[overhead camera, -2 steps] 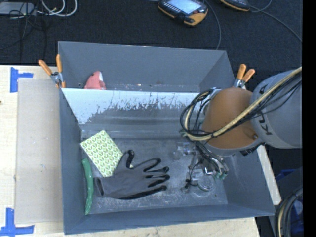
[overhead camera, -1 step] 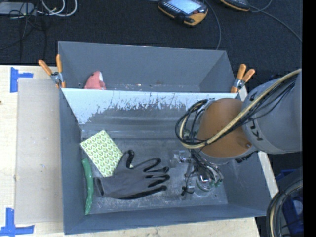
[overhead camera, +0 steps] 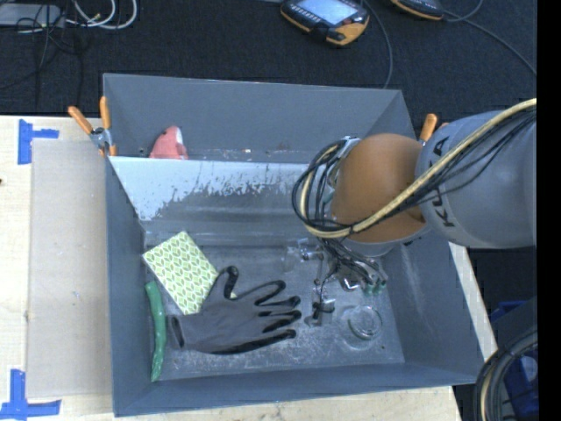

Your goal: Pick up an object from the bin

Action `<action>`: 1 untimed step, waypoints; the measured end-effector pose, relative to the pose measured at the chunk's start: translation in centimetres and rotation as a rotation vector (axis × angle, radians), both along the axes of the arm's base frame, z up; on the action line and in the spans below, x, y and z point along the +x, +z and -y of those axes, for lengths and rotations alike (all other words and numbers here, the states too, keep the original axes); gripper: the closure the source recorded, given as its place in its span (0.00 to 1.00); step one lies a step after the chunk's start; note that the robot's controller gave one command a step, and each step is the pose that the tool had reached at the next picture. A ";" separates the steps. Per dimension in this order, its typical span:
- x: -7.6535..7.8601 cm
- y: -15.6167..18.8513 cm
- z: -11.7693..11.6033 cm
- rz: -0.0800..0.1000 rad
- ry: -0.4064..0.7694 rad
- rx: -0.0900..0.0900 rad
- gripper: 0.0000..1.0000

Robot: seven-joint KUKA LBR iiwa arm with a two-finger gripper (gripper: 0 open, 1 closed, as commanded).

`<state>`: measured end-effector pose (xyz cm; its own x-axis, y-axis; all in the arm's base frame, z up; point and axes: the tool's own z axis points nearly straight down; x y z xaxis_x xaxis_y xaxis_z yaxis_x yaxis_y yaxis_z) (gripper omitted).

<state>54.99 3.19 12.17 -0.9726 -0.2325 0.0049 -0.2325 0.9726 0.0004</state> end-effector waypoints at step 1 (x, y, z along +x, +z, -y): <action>0.3 -1.0 1.4 0.006 0.328 0.006 0.00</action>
Offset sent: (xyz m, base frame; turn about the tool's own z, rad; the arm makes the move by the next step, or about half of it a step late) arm -0.0167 0.0045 -0.0346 -0.7598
